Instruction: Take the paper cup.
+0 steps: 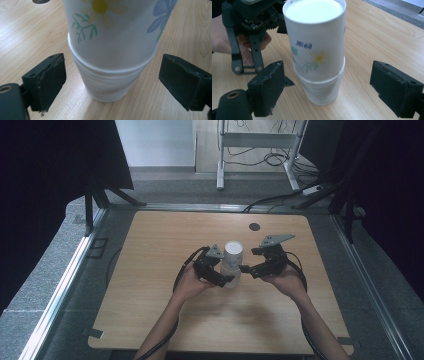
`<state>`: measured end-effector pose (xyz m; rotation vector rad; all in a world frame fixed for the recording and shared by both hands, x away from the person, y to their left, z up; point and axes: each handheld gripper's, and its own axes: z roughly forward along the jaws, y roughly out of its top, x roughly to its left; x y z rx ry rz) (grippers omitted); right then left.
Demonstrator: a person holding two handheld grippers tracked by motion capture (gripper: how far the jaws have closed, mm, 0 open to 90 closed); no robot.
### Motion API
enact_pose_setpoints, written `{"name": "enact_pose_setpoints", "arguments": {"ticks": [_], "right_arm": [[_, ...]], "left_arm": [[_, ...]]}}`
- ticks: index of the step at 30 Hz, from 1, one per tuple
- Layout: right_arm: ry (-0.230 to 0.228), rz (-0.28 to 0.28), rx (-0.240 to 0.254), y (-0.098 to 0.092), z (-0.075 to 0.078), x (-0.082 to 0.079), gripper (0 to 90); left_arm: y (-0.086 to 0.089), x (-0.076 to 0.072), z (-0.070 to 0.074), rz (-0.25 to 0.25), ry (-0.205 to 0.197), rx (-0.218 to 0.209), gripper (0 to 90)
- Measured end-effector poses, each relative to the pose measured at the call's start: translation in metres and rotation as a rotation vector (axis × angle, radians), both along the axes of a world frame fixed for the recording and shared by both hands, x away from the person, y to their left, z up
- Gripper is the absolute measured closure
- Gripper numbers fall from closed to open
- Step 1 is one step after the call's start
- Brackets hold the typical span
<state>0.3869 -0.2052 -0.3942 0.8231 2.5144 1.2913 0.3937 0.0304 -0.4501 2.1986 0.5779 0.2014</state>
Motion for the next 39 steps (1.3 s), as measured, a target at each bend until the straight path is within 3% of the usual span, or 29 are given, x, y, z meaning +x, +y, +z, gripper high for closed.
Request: {"name": "enact_pose_setpoints", "arguments": {"ticks": [9, 24, 31, 35, 39], "right_arm": [[0.005, 0.018, -0.005, 0.017, 0.002, 0.013, 13.0], [-0.004, 0.035, -0.003, 0.033, 0.009, 0.023, 14.4], [0.001, 0.05, 0.01, 0.037, 0.016, 0.025, 19.6], [0.001, 0.07, 0.002, 0.039, 0.021, 0.025, 30.7], [0.0, 0.071, -0.011, 0.04, 0.023, 0.024, 32.8]], "left_arm": [[-0.003, 0.003, -0.001, -0.003, 0.003, -0.026, 14.0], [-0.001, 0.004, -0.002, 0.004, 0.0, -0.033, 19.6], [-0.001, 0.004, -0.003, 0.0, -0.009, -0.03, 20.3], [-0.002, 0.002, -0.003, 0.0, -0.021, -0.016, 21.0], [-0.001, 0.003, -0.003, -0.002, -0.023, -0.015, 21.1]]}}
